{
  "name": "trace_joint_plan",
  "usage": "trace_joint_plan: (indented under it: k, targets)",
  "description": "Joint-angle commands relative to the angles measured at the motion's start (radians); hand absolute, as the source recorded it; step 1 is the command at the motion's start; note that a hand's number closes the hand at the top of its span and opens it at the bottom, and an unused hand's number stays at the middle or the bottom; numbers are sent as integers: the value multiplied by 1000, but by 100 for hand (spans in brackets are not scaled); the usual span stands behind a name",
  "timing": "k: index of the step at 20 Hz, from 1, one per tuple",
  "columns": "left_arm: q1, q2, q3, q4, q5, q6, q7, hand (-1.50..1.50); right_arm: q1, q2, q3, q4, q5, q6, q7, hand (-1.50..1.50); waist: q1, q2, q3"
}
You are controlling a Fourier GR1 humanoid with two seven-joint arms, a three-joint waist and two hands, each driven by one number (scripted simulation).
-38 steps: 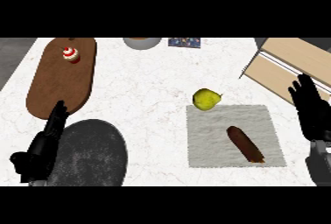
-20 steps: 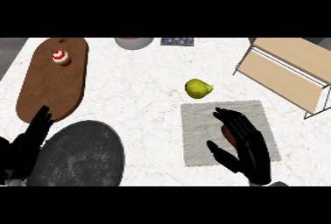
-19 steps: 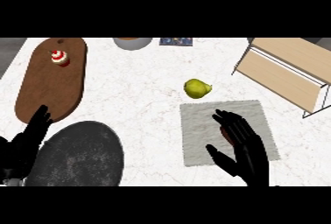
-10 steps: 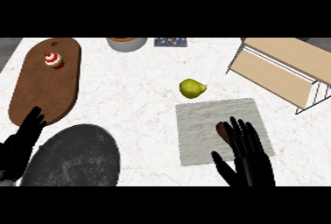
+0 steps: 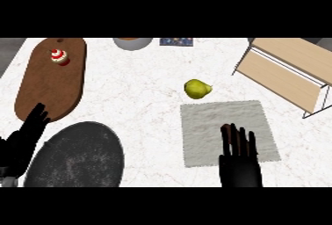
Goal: Pick the sweet potato from the placemat and place it in the tiered shelf
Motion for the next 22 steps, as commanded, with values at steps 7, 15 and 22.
trace_joint_plan:
  k: [7, 15, 22]
  targets:
    - [-54, -42, 35, 113, -24, -102, -46, 0, -111, 109, 26, -19, 144, 424, 87, -150, 23, 10, 8]
    - [-19, -50, 100, 18, -74, -103, 14, 0, -112, 33, -35, -89, 112, 455, 42, -150, 23, 8, 8]
    - [-23, -95, 136, -5, -111, -146, 57, 0, -185, 43, -115, 52, 90, 339, 2, -150, 26, 9, 8]
